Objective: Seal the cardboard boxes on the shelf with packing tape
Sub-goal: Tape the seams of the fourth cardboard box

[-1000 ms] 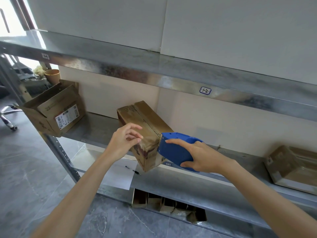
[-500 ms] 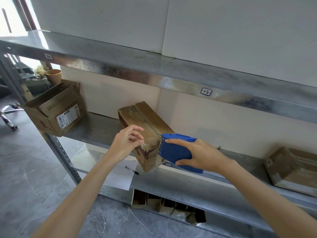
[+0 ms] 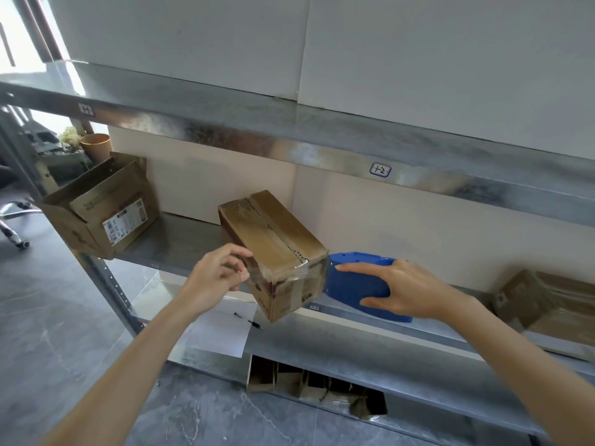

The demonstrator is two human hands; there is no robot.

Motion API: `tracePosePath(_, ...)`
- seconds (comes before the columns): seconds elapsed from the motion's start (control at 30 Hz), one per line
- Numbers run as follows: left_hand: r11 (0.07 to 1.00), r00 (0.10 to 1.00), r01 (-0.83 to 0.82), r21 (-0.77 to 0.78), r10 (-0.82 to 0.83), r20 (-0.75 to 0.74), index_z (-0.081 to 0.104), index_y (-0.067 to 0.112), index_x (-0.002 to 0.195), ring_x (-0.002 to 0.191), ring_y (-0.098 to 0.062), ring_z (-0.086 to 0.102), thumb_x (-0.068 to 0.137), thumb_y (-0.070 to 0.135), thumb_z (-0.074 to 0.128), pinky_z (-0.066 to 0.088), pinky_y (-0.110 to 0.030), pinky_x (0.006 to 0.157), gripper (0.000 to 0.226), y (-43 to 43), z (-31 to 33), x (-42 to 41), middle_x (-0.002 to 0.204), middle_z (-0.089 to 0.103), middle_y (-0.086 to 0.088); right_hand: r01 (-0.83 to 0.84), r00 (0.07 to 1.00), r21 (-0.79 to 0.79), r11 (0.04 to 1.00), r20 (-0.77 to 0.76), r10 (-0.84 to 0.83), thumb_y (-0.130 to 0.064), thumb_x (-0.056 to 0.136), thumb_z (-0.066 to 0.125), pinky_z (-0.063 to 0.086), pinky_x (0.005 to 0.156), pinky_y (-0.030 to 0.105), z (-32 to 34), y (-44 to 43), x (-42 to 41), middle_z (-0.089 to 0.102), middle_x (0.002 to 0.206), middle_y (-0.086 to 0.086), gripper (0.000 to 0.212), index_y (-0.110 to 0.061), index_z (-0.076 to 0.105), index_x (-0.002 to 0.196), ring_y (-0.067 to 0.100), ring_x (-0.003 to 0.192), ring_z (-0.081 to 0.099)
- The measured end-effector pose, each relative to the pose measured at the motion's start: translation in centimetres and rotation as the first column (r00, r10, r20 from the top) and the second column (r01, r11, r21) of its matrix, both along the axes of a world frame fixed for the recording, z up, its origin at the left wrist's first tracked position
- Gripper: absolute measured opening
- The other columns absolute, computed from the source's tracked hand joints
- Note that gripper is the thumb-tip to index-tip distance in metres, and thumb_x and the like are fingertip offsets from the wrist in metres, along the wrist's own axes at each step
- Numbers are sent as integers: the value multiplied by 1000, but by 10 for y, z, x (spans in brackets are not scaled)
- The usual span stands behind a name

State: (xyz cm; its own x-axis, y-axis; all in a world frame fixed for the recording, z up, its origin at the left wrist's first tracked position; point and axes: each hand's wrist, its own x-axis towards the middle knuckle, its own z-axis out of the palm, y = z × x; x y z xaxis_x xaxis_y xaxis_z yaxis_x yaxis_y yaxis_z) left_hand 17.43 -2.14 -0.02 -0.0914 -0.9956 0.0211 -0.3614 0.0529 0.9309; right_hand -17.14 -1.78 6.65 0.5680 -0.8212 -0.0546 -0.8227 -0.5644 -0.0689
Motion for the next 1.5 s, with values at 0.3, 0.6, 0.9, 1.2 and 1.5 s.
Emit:
tracePosePath(0.3,979,996,-20,-204,38,86,63,30,118,94,1,59,92,4,64,45,-8,78,36,2,-34,-20,131,56,13,29,1000,-4,1000,-4,-29,-49,93,58,29,54,12,-14,-7,-13,38,62,-23,63,-60,20,142,2,51,40)
tracePosePath(0.6,961,994,-42,-272,69,88,64,23,128,88,-7,59,93,1,62,44,-7,81,42,-11,-58,-30,136,53,14,52,999,-1,999,-14,-52,-49,93,58,32,55,12,-21,-16,-15,40,64,-22,65,-62,14,139,3,52,42)
tracePosePath(0.9,864,973,-174,-472,226,54,65,10,126,101,-4,59,94,-6,58,45,-6,87,37,-10,-83,-55,136,55,5,37,999,-15,999,-12,-38,-50,92,57,29,54,10,-35,-24,-20,67,85,-6,68,-65,10,139,11,56,49)
tracePosePath(1.2,734,865,-220,-643,451,219,71,13,102,128,-25,53,86,8,65,37,-43,110,19,-28,-96,-58,115,69,1,61,998,-44,997,-11,-61,-49,92,58,42,63,19,-37,-23,-16,67,98,-12,67,-60,17,144,12,65,54)
tracePosePath(1.5,740,878,-292,-606,458,137,67,9,103,132,-21,51,82,-6,62,44,-48,100,26,-35,-106,-69,119,63,-8,77,996,-35,996,-38,-78,-47,94,57,29,56,10,-30,-18,-10,55,86,-15,66,-54,19,147,1,52,40)
